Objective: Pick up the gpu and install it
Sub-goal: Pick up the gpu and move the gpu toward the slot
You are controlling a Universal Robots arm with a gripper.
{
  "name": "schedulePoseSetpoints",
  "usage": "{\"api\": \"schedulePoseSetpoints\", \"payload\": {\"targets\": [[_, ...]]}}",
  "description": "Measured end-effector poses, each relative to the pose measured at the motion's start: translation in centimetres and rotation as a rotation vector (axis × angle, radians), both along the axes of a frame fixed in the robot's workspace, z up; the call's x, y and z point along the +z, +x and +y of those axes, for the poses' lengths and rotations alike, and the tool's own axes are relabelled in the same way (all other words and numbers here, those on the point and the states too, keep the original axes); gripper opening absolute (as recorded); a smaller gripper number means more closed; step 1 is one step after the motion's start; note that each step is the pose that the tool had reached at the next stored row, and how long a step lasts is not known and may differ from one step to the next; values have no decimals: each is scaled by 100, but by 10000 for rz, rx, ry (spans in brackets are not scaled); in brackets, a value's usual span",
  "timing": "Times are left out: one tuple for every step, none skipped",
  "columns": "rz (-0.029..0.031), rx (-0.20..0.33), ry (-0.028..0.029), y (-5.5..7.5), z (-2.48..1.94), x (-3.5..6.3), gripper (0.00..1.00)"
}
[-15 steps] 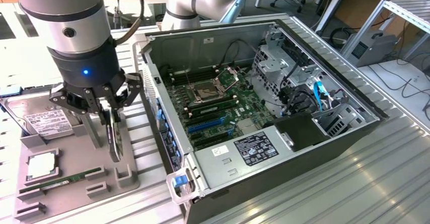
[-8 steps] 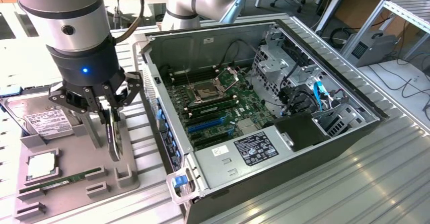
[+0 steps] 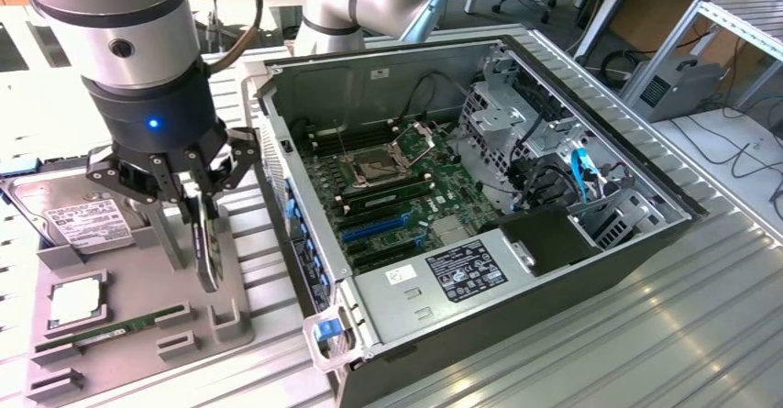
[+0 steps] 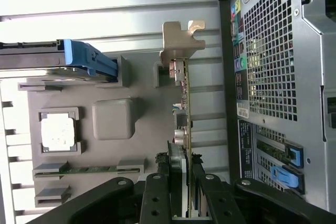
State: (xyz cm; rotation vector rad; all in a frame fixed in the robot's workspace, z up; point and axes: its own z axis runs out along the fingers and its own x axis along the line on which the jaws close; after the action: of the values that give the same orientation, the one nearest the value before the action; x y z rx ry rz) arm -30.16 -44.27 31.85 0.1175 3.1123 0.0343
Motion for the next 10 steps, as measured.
{"api": "schedulePoseSetpoints", "payload": {"targets": [[0, 0, 0, 0, 0, 5, 27], [-1, 0, 1, 0, 0, 8, 27], [-2, 0, 1, 0, 0, 11, 27], [-1, 0, 1, 0, 0, 15, 27], [0, 0, 0, 0, 0, 20, 27], [-1, 0, 0, 0, 0, 23, 27], [-2, 0, 1, 0, 0, 26, 27], [-2, 0, 1, 0, 0, 29, 27], [-1, 0, 1, 0, 0, 34, 27], [-1, 0, 0, 0, 0, 37, 27]]}}
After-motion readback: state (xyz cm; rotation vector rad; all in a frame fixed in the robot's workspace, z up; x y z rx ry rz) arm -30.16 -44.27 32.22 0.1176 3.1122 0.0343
